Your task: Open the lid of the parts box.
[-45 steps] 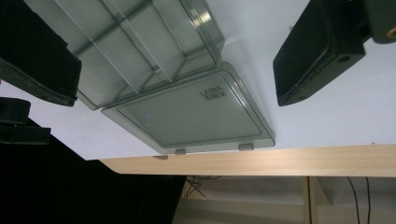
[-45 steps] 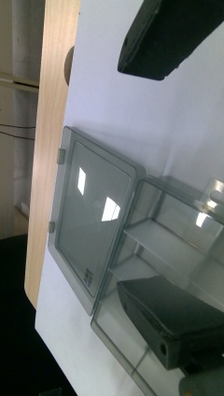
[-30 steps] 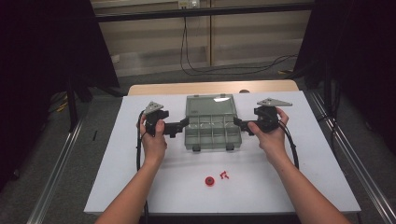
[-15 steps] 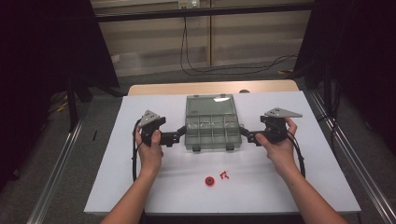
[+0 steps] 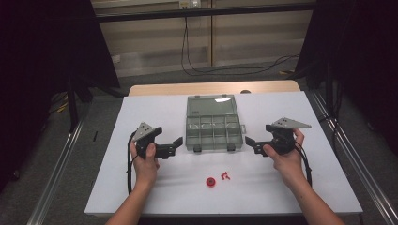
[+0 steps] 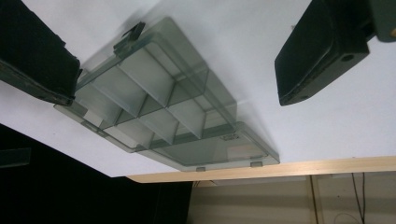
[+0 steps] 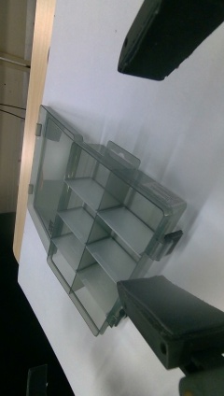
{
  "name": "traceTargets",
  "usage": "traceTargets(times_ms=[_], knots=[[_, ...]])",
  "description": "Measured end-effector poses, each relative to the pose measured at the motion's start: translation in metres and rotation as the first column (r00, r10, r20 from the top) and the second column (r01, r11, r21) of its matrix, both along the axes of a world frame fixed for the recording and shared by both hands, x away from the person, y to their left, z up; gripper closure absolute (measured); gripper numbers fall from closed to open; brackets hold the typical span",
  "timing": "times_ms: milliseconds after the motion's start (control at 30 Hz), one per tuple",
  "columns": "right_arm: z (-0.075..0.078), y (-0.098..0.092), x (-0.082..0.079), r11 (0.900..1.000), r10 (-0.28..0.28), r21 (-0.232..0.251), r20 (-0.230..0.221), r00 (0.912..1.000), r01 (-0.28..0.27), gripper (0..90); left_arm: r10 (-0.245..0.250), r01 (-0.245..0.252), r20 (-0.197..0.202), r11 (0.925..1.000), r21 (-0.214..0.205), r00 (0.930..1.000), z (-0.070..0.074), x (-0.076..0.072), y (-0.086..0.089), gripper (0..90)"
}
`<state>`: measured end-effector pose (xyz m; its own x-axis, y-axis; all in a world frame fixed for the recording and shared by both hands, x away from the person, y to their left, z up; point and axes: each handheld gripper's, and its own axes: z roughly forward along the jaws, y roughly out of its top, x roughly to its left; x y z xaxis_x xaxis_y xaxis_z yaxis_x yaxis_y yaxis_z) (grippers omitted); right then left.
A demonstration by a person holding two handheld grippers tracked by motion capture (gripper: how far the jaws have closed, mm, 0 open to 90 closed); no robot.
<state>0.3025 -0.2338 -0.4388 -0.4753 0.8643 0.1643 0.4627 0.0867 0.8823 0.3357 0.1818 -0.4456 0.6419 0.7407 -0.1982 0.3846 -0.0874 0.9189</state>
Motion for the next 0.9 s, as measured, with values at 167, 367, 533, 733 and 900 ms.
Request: traceTargets(times_ms=[167, 367, 533, 733, 900], knots=[[-0.003, -0.002, -0.004, 0.9996, 0.027, -0.006, -0.010, 0.9996, -0.027, 0.0, 0.003, -0.003, 0.005, 1.0000, 0.007, 1.0000, -0.006, -0.009, 0.008, 0.0], [-0.005, -0.004, -0.008, 0.9994, 0.031, -0.013, -0.010, 0.9995, -0.031, 0.6, 0.012, -0.012, 0.035, 0.9998, -0.016, 0.9993, -0.010, -0.021, 0.020, 0.0], [-0.005, -0.004, -0.012, 0.9989, 0.040, -0.024, 0.008, 0.9992, -0.040, 4.1, 0.022, -0.022, 0.038, 0.9997, -0.014, 0.9990, -0.011, -0.027, 0.029, 0.0], [-0.007, -0.002, -0.012, 0.9986, 0.050, -0.017, 0.002, 0.9988, -0.050, 4.7, 0.028, -0.029, 0.047, 0.9995, 0.014, 0.9985, -0.015, -0.035, 0.039, 0.0], [-0.007, 0.002, -0.013, 0.9959, 0.085, -0.028, -0.007, 0.9963, -0.085, 3.9, 0.036, -0.037, 0.038, 0.9991, 0.019, 0.9986, -0.019, -0.040, 0.046, 0.0]])
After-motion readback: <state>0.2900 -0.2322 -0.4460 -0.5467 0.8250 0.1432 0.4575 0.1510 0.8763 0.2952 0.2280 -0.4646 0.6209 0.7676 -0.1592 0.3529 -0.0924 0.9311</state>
